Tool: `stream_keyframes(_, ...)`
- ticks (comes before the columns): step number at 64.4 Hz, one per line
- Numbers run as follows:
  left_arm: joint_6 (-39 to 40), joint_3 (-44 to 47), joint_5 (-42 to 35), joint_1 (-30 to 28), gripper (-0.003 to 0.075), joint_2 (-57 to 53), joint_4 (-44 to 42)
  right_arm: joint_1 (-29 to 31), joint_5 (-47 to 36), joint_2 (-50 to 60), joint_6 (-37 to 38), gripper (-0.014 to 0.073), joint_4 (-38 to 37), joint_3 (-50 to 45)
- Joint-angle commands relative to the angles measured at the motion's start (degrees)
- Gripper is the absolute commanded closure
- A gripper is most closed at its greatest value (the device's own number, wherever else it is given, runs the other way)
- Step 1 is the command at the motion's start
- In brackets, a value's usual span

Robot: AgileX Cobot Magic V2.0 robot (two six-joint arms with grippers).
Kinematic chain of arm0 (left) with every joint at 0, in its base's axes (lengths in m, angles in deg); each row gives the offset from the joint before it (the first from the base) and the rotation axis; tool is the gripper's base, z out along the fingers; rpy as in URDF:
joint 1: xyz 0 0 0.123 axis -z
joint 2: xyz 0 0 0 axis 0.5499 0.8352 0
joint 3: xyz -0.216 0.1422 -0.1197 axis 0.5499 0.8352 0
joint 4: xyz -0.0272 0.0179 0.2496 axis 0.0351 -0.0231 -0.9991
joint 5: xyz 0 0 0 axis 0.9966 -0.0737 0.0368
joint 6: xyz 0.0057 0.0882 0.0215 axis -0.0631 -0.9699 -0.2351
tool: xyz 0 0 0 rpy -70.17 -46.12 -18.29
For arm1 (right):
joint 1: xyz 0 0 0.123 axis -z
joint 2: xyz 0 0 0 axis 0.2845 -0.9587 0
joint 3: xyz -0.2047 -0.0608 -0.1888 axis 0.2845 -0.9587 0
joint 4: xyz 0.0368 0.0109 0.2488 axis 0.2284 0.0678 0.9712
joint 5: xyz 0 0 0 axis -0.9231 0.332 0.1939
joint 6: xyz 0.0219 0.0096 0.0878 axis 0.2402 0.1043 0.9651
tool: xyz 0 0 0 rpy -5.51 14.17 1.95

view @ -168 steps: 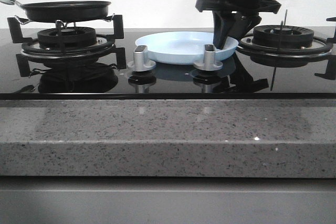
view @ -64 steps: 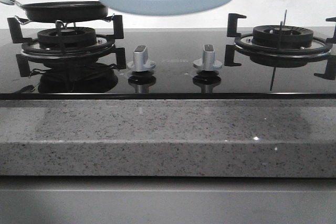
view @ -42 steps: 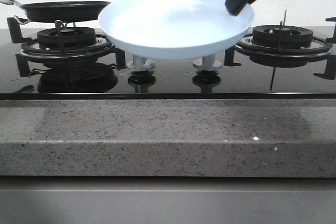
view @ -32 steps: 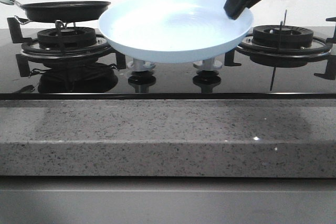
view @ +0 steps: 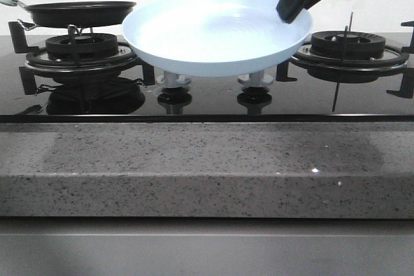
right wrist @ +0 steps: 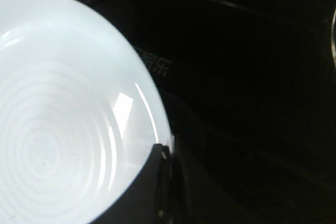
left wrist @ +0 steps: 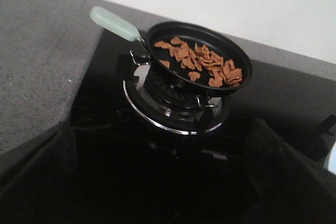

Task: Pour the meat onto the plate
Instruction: 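Grasp the pale green handle of the black frying pan with the left gripper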

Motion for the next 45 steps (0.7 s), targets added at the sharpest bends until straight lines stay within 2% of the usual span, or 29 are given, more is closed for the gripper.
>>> stream_keyframes(1, 0.0, -7.3, -0.1, -0.3, 0.0080, 7.4, 3.0, 0.0, -2.5, 2.2, -0.6, 0.0657, 2.0, 1.6)
stream_keyframes(11, 0.0, -19.9, 8.5, -0.3, 0.0081, 20.3, 4.2, 0.0, -2.6, 2.2, -0.6, 0.0657, 2.0, 1.6)
stream_keyframes(18, 0.0, -26.9, 11.6, -0.9, 0.0081, 26.8, 6.8, 0.0, -2.5, 2.1, -0.6, 0.0657, 2.0, 1.6)
stream_keyframes(25, -0.9, -31.9, 15.2, -3.1, 0.0081, 31.2, 14.1, 0.0, -2.5, 2.1, -0.6, 0.0657, 2.0, 1.6)
stream_keyframes(37, -13.2, -35.9, 24.5, -11.1, 0.0081, 37.3, 37.5, 0.0, -2.5, 2.1, -0.6, 0.0657, 2.0, 1.6)
stream_keyframes(45, -14.9, -36.0, 27.5, -17.0, 0.0081, 40.1, 44.1, 0.0, -2.5, 2.1, -0.6, 0.0657, 2.0, 1.6)
